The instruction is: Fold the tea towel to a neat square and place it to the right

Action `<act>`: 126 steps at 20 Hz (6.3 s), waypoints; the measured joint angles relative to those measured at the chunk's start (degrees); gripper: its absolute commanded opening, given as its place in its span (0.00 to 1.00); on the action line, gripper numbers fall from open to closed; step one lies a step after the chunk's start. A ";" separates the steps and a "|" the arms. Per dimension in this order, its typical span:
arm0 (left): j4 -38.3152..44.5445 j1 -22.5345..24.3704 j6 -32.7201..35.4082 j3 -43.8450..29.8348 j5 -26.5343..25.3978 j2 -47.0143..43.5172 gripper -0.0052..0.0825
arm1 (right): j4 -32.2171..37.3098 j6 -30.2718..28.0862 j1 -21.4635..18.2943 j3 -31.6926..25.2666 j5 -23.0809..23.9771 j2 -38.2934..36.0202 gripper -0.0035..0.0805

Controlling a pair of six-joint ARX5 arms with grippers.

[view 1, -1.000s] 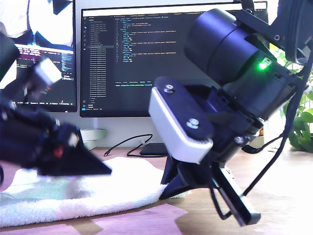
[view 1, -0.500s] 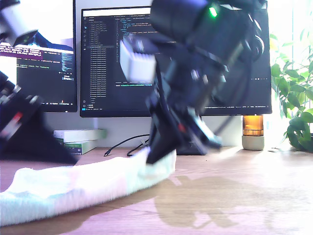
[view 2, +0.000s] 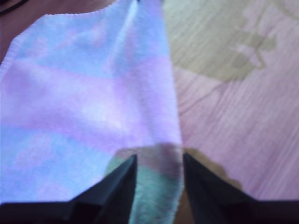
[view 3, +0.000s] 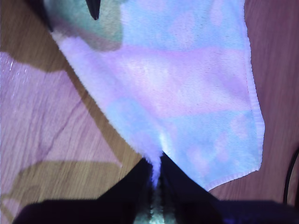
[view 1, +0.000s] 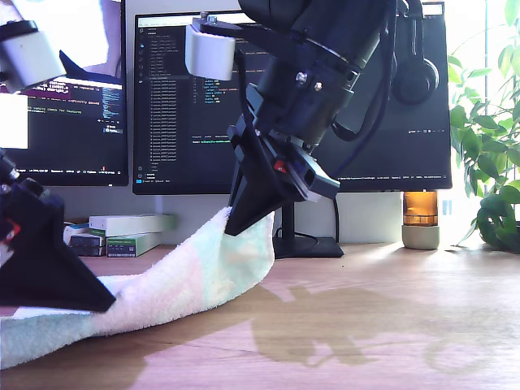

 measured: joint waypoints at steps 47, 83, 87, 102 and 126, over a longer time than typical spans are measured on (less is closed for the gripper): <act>-26.99 -6.29 -8.31 14.99 17.11 0.00 0.04 | -35.63 6.01 -6.82 6.88 -6.62 0.00 0.03; -38.14 2.89 -11.72 20.46 9.99 1.05 0.04 | -9.20 5.79 -6.38 6.88 -7.54 4.61 0.03; -37.38 2.89 -11.04 20.46 8.55 6.80 0.04 | -7.78 5.79 -6.36 6.88 -7.54 7.34 0.03; -32.63 2.91 -9.70 20.46 3.19 15.12 0.05 | -1.07 6.45 -5.57 6.88 -7.32 10.71 0.16; -32.00 3.28 -8.96 20.46 1.62 15.12 0.04 | 3.58 14.43 -4.94 8.85 -7.67 10.71 0.25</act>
